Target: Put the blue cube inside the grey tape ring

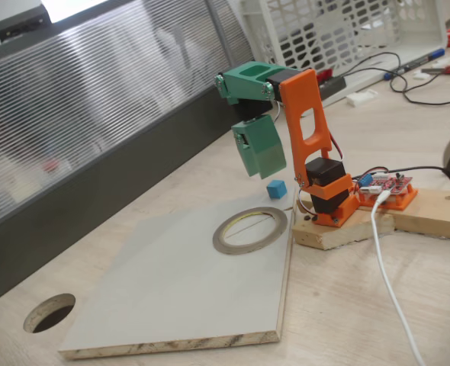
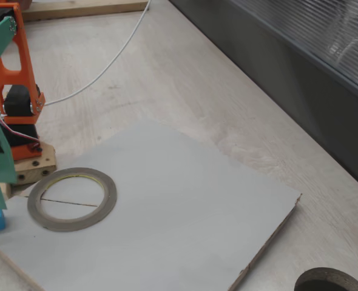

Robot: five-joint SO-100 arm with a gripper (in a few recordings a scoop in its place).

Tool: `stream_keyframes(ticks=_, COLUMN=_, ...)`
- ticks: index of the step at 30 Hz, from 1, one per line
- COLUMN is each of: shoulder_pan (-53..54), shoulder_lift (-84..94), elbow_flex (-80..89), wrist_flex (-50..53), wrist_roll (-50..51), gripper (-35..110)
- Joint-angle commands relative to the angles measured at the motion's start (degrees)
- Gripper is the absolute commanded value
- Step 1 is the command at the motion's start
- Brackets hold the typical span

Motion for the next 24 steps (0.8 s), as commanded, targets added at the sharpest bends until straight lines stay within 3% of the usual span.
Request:
stream_keyframes(ticks=1, shoulder_pan=1.0, shoulder_lift=0.6, elbow_flex=-1.3, wrist_flex=4.2, wrist_roll=0.9, gripper=69)
stream_keyframes(ticks=5, shoulder_pan=1.0, shoulder_lift=0.6, elbow_flex=-1.1, wrist_flex=5.0, wrist_roll=0.9, gripper=89)
stream_keyframes(ticks=9, shoulder_pan=1.0, shoulder_lift=0.6, elbow_flex=-1.0, wrist_flex=4.5, wrist_roll=0.9, gripper=100)
stream_keyframes(ticks=24, shoulder_pan=0.9, shoulder_lift=-0.4, elbow_flex=-0.4, wrist_flex=4.2, wrist_roll=0.9, gripper=100)
